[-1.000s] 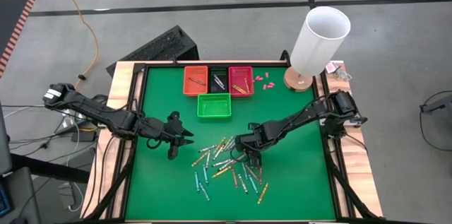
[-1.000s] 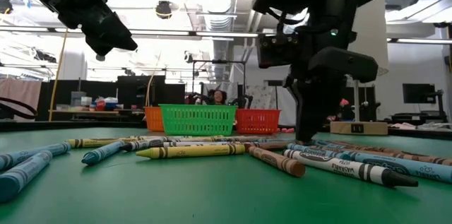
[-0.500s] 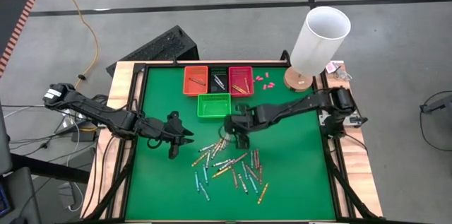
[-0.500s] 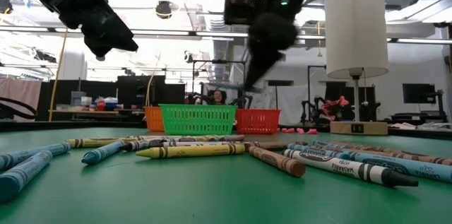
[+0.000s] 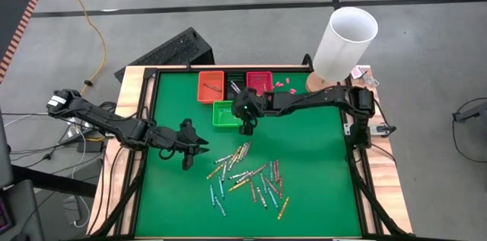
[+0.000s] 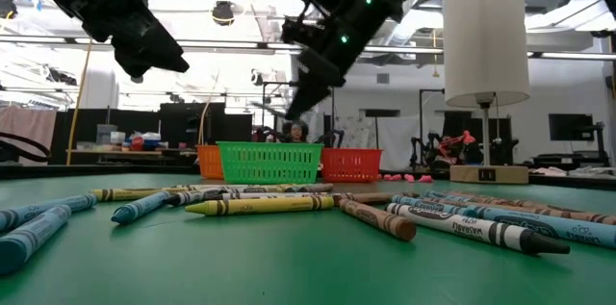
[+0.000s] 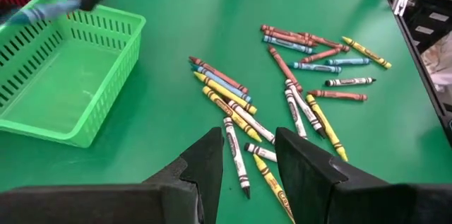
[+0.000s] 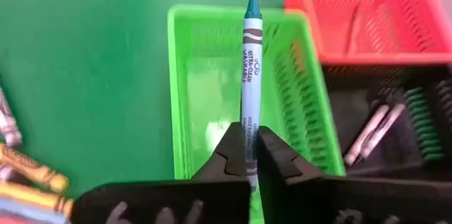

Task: Sort crayons
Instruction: Put a blue crayon in the green basket

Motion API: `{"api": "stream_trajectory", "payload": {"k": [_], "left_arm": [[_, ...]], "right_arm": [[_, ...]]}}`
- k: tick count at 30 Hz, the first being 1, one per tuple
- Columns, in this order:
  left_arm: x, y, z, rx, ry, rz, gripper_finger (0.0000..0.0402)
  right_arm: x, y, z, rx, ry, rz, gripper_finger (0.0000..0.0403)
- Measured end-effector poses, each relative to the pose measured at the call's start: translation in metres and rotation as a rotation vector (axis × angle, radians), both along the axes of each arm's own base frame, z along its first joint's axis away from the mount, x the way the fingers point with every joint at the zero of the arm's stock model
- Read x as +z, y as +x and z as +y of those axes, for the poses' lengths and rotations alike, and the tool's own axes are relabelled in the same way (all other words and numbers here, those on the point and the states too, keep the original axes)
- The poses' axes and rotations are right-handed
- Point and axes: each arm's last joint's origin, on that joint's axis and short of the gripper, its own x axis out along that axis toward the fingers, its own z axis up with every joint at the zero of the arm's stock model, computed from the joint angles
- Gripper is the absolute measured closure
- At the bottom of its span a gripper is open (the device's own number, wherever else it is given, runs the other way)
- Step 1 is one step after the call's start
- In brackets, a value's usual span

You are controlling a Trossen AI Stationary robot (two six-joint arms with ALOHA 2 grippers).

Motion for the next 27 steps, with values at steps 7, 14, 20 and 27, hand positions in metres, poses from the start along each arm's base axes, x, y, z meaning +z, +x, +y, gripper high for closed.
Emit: {"api": "stream_trajectory", "payload": {"k": [7, 14, 20, 27], "left_arm": [[-0.002, -0.001, 0.000, 0.001, 0.006, 0.025, 0.0283], [-0.004, -0.002, 0.001, 0.014, 0.017, 0.041, 0.0283], [-0.004, -0.002, 0.001, 0.022, 0.026, 0.047, 0.0283], [-0.003, -0.001, 0.002, 0.053, 0.037, 0.025, 0.0283]], "right_arm": [[-0.015, 0.003, -0.008, -0.006, 0.016, 0.049, 0.0330], [0.004, -0.006, 0.006, 0.042, 0.058, 0.025, 0.0299], [0.038, -0.041, 0.054, 0.115, 0.180, 0.126, 0.0301], [0.042, -0.052, 0.108, 0.215, 0.169, 0.162, 0.0300]]}}
